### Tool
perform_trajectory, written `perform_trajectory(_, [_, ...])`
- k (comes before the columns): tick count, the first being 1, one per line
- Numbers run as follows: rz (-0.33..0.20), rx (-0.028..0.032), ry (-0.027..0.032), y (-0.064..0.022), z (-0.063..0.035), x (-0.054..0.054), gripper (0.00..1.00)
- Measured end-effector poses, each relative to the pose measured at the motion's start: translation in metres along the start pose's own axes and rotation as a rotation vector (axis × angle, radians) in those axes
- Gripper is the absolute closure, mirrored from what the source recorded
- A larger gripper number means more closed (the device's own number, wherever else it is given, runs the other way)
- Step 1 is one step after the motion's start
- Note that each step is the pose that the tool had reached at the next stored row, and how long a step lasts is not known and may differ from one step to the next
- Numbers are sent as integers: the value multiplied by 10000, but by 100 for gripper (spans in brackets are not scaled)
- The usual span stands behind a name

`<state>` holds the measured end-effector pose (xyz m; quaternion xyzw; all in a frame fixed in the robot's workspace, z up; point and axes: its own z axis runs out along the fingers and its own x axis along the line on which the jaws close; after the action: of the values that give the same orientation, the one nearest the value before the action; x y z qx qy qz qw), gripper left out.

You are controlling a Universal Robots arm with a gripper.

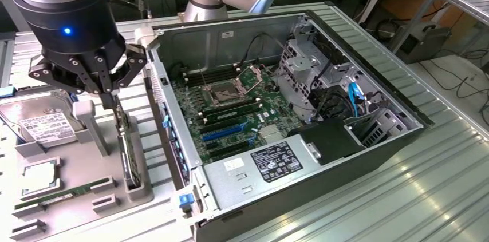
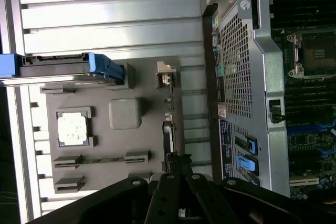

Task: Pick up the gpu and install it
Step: 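Pick up the gpu and move the gpu toward the slot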

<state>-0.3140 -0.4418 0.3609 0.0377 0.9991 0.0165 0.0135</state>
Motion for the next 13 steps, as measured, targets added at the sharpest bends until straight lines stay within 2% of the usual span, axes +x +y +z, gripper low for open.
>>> perform_trajectory(2, [2, 1, 0, -26, 37, 5, 89])
perform_trajectory(6, [2, 0, -1, -61, 139, 22, 64])
perform_trajectory(13, [1, 1, 0, -81, 274, 34, 64])
